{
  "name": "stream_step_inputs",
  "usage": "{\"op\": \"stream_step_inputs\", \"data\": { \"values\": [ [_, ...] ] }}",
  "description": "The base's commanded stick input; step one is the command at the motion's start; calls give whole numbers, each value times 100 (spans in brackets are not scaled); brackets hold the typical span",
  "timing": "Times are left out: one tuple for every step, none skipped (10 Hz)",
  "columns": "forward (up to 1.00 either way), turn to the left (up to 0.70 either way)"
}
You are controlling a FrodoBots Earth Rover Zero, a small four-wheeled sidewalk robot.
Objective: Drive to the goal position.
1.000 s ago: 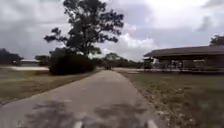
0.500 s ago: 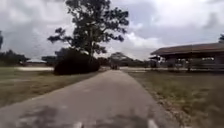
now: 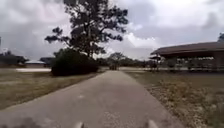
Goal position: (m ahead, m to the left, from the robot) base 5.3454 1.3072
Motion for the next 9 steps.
{"op": "stream_step_inputs", "data": {
  "values": [
    [85, 0],
    [85, 0],
    [85, 0],
    [85, 0],
    [85, 0],
    [85, 0],
    [85, 0],
    [85, 0],
    [85, 0]
  ]
}}
